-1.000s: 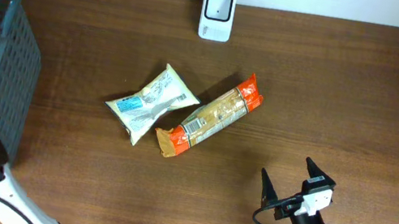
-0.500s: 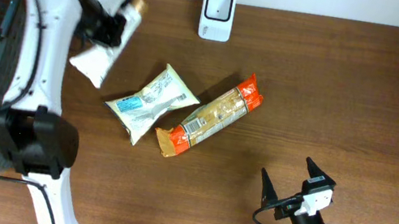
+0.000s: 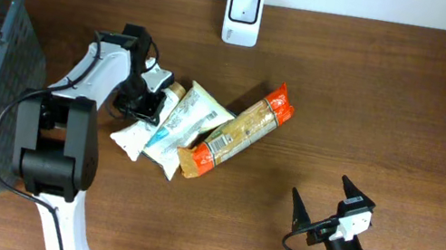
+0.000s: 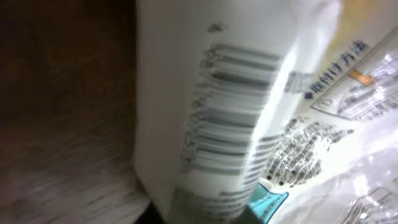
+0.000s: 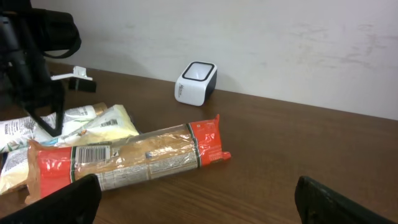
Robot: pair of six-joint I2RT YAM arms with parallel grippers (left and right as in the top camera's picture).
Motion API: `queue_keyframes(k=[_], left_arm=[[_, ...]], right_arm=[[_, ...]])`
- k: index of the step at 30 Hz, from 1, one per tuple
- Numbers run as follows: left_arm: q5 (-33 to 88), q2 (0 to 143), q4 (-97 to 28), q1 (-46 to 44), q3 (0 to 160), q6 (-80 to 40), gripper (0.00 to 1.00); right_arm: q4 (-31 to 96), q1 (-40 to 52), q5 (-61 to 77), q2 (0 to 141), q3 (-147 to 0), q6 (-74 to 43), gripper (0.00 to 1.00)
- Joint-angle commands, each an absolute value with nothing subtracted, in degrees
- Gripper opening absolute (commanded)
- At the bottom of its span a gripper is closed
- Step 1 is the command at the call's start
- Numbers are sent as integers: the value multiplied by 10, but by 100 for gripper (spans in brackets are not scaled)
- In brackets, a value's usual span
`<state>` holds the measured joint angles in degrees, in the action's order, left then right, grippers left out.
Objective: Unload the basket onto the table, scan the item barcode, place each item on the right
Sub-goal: 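Grasp the white tube-shaped pack from the basket and place it on the table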
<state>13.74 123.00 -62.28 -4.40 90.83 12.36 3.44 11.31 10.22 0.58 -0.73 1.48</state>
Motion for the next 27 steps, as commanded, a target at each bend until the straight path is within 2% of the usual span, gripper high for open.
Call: queue_keyframes(k=[1,3,5,6,9,10,15,27], left_arm=[[214,1225,-629,-53,895,90,29],[255,1225,-628,-53,895,90,32],[287,1225,-628,-52,895,90,42],[285,1225,-628,-52,895,91,51],[266,1225,-634,-50,915,91,97],[262,1225,-644,-48,931,91,99],[200,1176,-706,-42,1070,90,99],[74,961,-653,-42,1149,90,99]], right_arm=[[36,116,103,2,-3,11,99],[36,116,103,2,-3,11,99],[36,116,103,2,-3,11,99],[36,116,103,2,-3,11,99],[36,116,103,2,-3,11,99],[36,116,103,2,-3,11,99],[36,116,103,2,-3,11,99],[36,116,103,2,-3,11,99]])
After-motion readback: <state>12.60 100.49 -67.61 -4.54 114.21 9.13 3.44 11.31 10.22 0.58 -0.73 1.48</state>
